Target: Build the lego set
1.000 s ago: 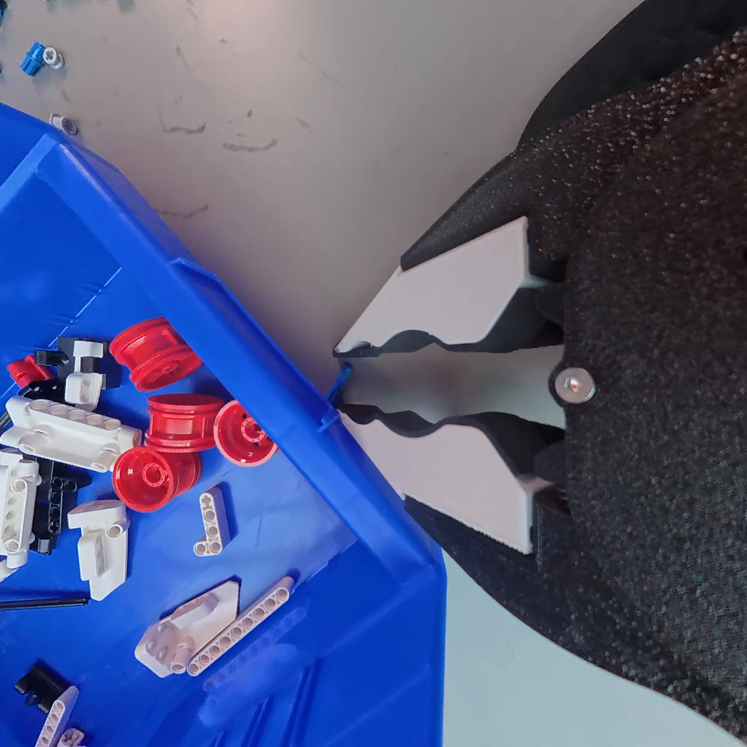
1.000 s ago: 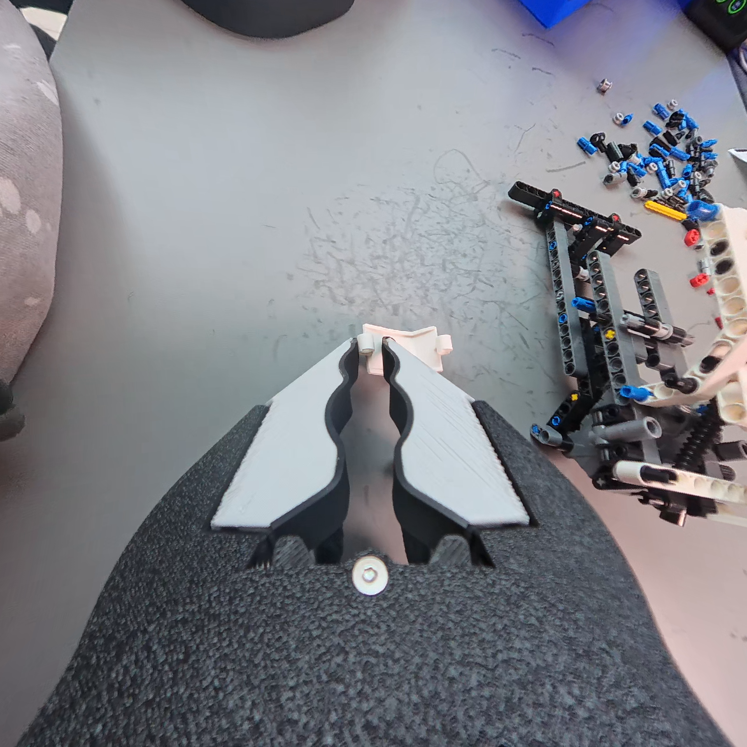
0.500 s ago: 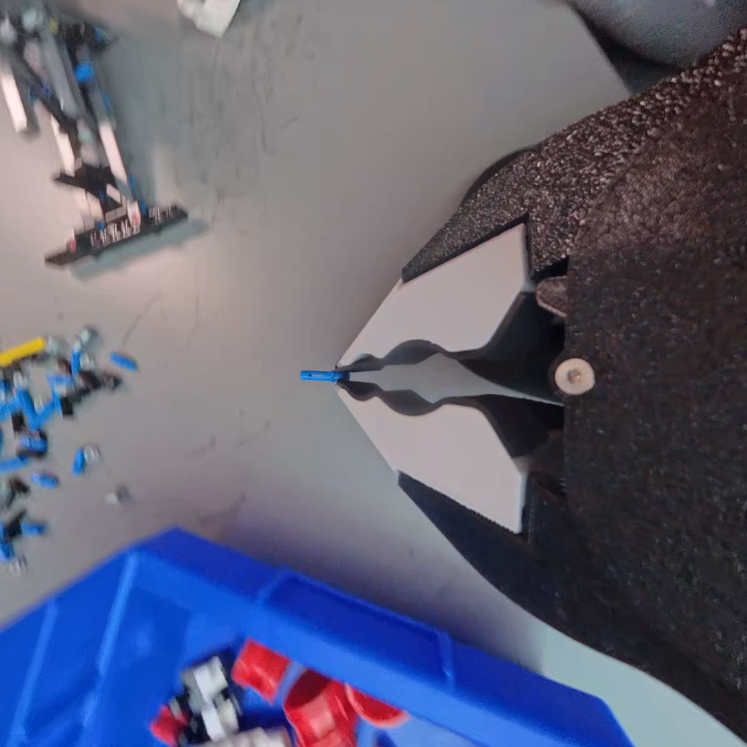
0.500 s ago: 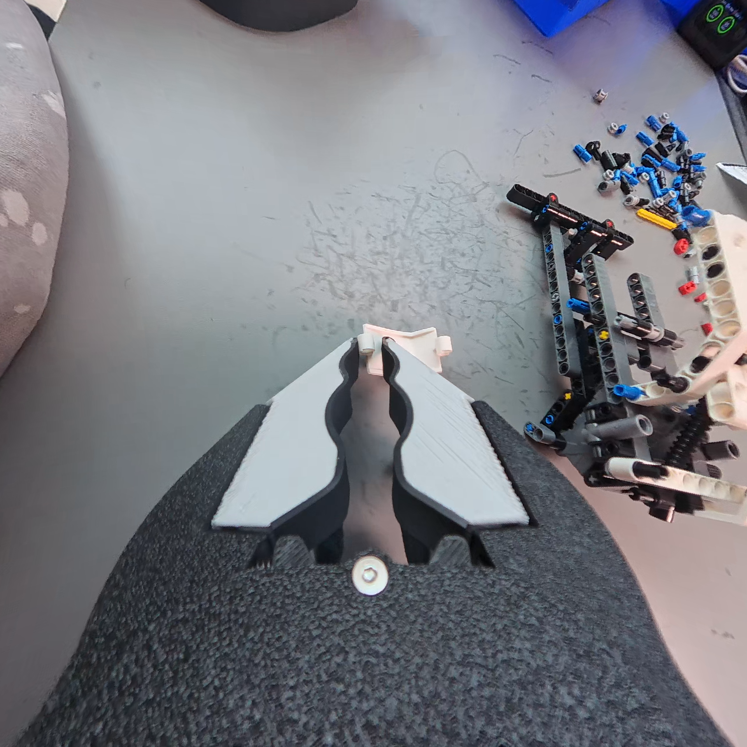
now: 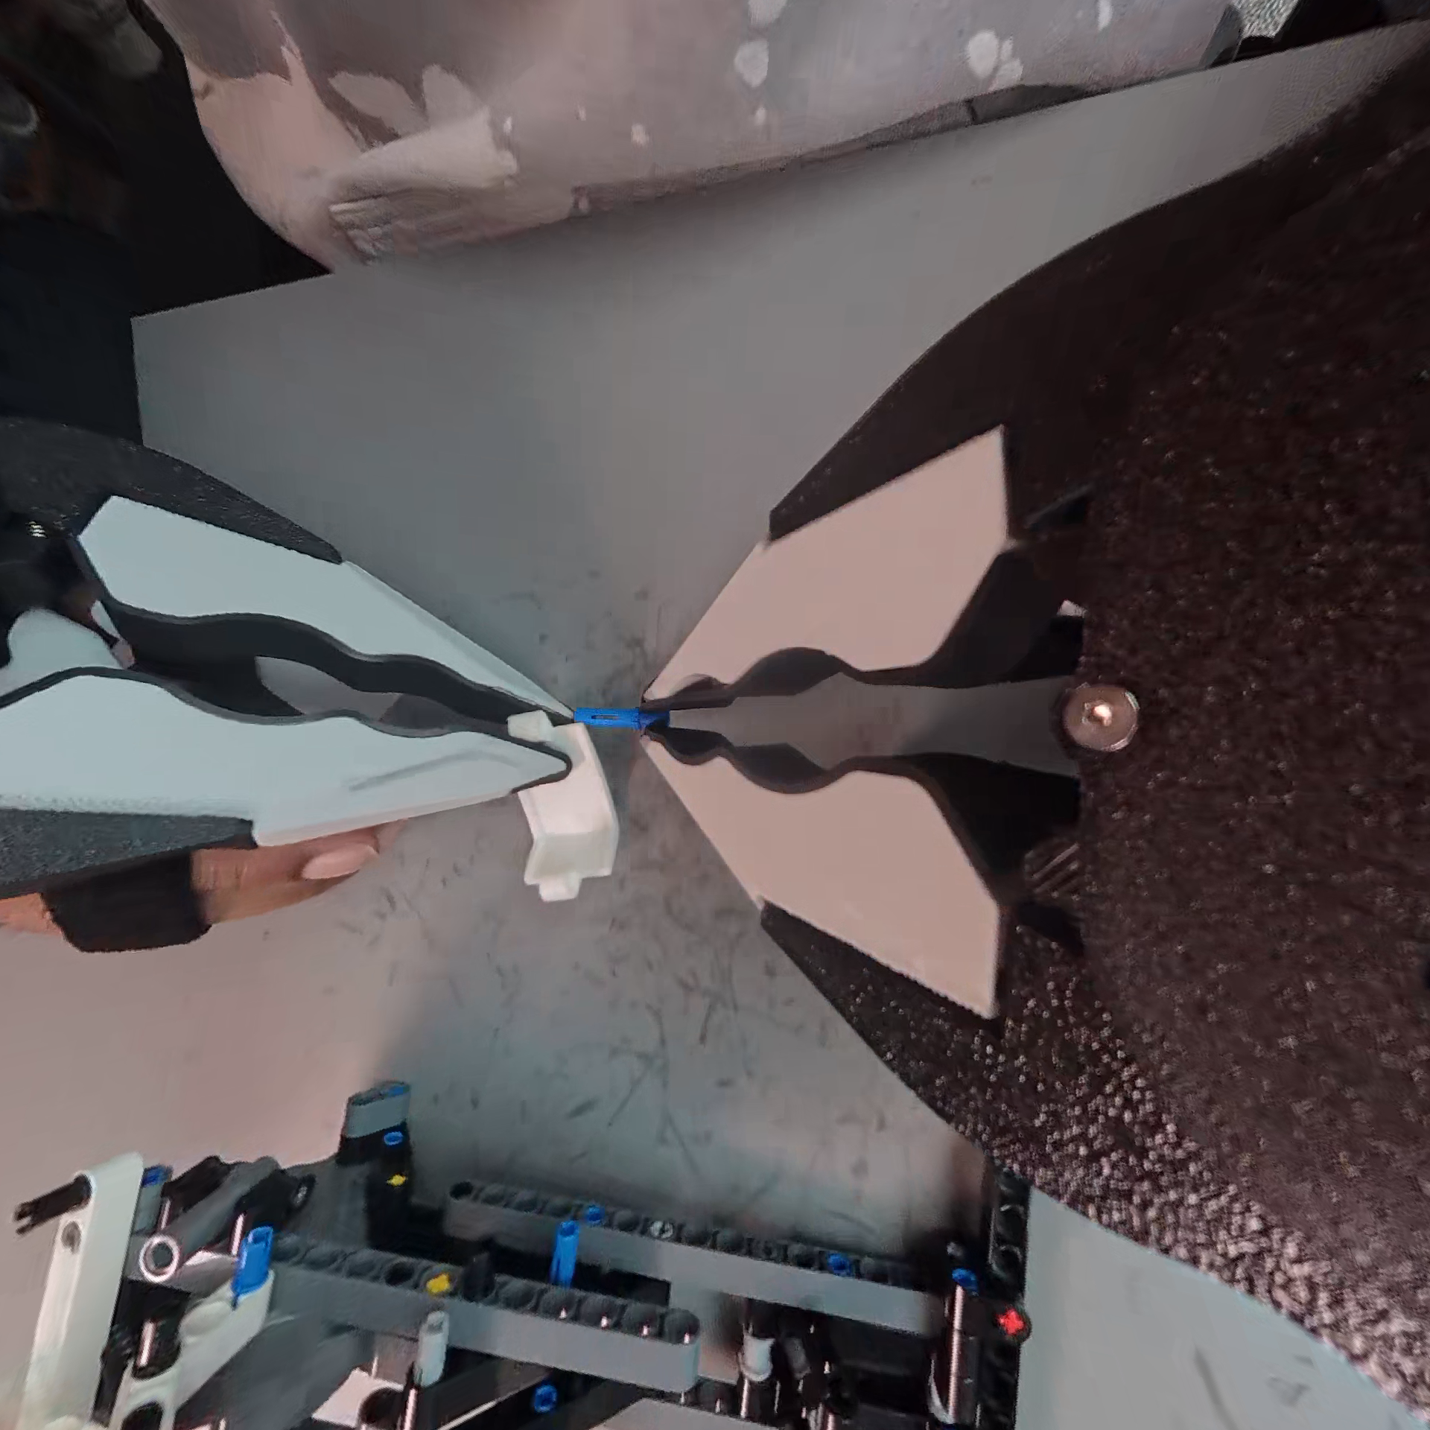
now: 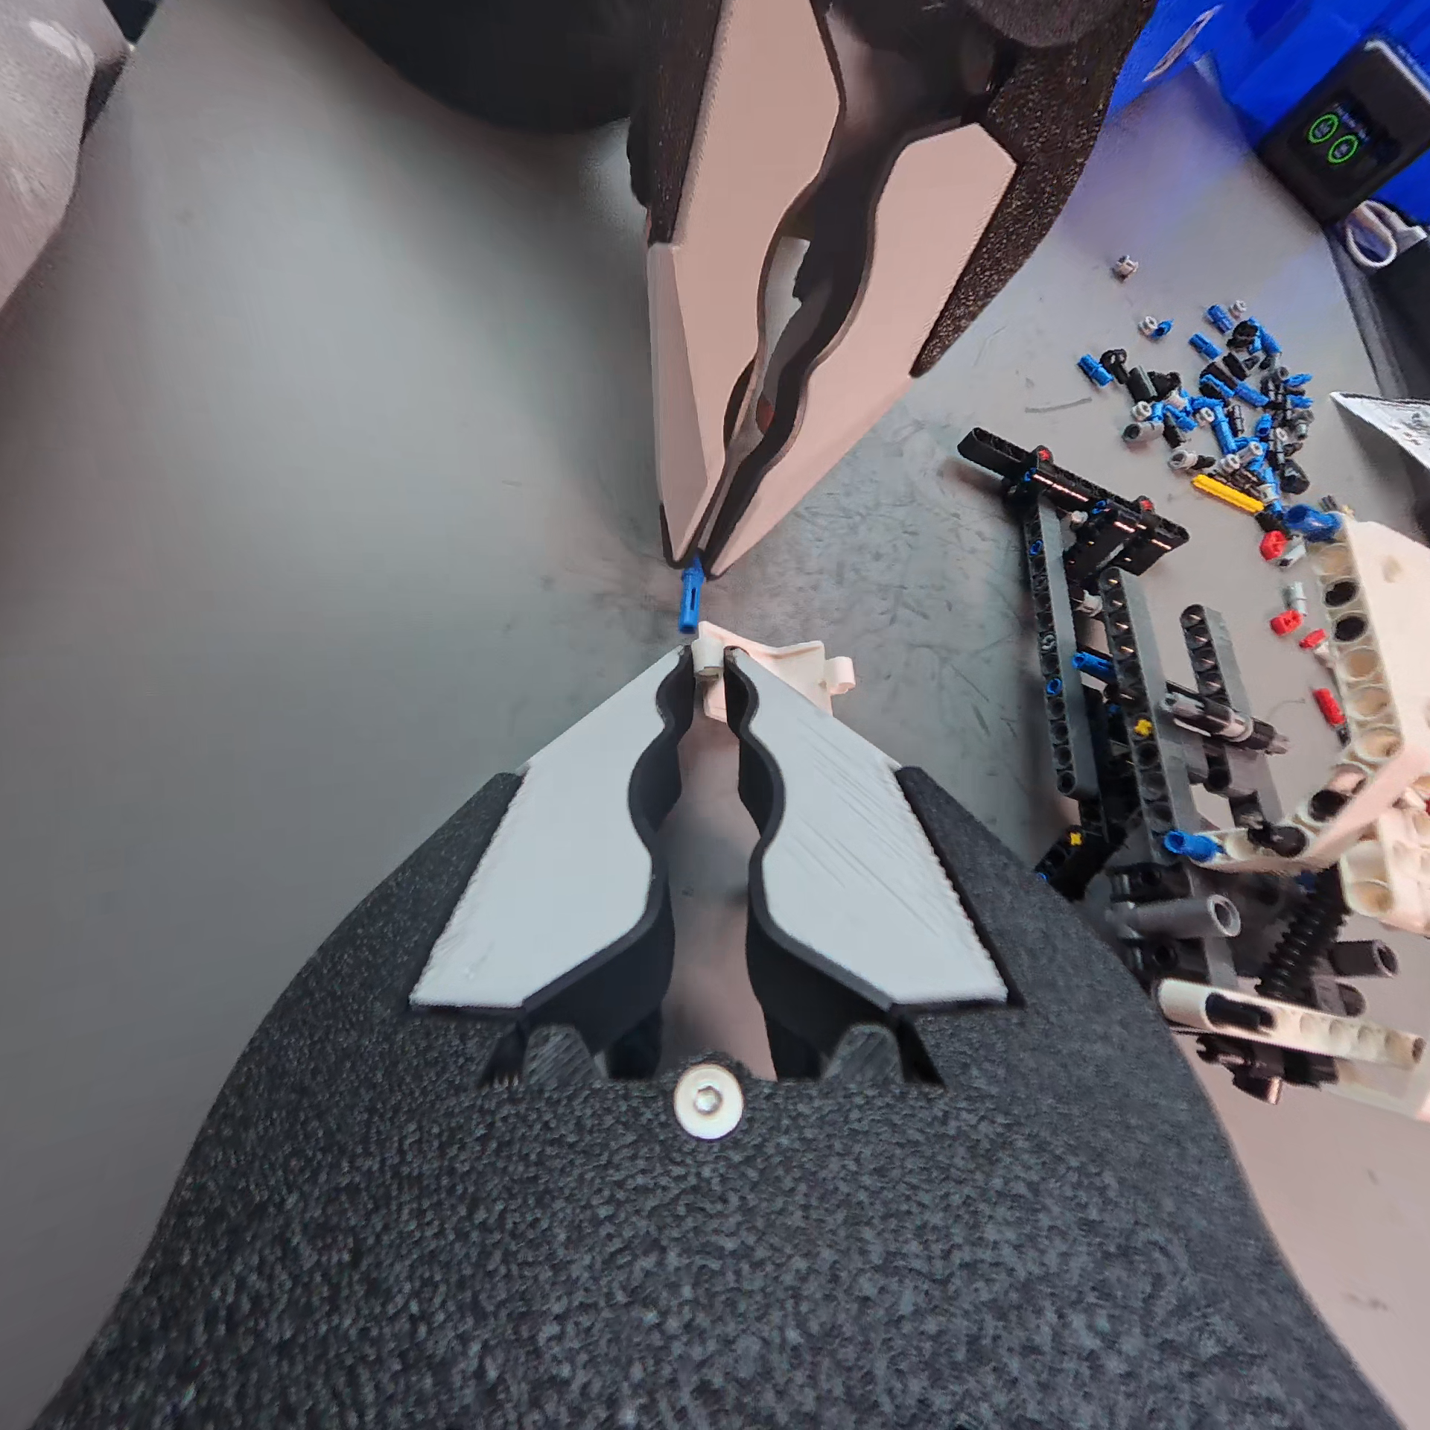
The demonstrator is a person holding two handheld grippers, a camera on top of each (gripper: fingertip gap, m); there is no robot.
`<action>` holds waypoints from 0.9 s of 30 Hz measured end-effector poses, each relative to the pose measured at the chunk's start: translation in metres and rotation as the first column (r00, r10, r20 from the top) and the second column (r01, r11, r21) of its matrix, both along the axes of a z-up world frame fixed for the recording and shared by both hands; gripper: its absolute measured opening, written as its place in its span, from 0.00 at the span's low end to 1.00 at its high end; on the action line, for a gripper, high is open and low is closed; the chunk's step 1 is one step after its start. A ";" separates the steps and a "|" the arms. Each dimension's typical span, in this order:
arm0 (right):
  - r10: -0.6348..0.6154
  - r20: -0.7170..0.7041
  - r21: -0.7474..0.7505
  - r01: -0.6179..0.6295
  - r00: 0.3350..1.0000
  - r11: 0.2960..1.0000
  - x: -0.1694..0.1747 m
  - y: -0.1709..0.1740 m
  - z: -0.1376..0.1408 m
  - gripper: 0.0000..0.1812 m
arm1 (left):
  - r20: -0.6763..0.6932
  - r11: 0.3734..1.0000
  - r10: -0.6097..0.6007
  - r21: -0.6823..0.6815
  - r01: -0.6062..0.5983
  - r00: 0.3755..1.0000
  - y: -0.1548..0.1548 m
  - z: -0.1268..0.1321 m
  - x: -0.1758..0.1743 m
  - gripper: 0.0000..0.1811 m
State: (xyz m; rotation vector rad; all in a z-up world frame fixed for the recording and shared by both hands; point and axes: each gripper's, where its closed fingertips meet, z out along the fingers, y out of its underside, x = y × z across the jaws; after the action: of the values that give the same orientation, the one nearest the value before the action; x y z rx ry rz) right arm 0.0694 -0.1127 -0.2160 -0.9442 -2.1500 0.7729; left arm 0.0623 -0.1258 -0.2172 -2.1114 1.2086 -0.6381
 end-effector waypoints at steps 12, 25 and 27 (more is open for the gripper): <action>-0.055 -0.027 0.099 0.057 0.998 0.993 -0.006 0.001 -0.005 0.04 | 0.004 0.991 0.083 0.106 -0.083 0.997 0.005 0.007 -0.003 0.02; -0.059 -0.051 0.135 0.065 0.997 0.989 -0.005 0.002 -0.004 0.04 | 0.005 0.984 0.144 0.104 -0.143 0.990 0.004 0.001 -0.002 0.02; -0.059 -0.050 0.133 0.065 0.997 0.989 -0.005 0.002 -0.004 0.04 | 0.015 0.987 0.127 0.097 -0.128 0.992 0.003 0.001 -0.002 0.02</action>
State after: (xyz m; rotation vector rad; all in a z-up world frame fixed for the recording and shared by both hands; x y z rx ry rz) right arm 0.0640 -0.1109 -0.2205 -0.9093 -2.0942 0.6056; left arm 0.0604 -0.1230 -0.2161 -2.0822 1.0674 -0.5200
